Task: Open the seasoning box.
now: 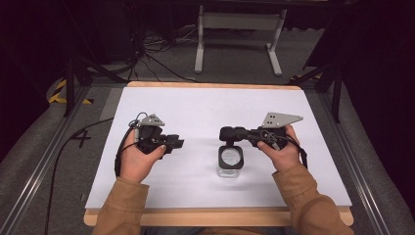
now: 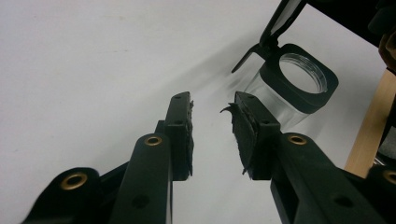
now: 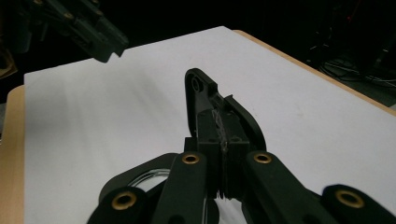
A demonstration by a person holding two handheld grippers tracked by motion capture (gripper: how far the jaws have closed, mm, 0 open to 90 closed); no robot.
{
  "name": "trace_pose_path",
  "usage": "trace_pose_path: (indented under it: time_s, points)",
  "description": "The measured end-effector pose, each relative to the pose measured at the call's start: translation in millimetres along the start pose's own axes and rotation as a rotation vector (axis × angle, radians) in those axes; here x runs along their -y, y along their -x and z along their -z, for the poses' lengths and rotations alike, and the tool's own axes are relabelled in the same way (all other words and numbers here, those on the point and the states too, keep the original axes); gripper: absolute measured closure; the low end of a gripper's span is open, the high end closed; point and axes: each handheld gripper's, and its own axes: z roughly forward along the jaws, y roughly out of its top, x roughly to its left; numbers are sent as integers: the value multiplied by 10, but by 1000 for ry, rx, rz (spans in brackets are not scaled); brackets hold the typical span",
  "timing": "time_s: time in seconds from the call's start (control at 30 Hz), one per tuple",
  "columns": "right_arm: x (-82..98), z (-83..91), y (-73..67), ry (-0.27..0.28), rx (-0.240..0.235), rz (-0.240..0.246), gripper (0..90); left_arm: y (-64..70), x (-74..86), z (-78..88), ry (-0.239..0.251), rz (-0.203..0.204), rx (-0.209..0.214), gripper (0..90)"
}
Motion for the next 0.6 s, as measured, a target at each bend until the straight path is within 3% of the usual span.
trace_pose_path:
  time_s: [0.3, 0.6]
  points:
    - [40, -59, 98, 25, 54, 1, 888, -49, 38, 3, -16, 1, -17, 697]
    - [95, -105, 123, 15, 64, -13, 892, -86, 62, -36, -38, -1, -20, 688]
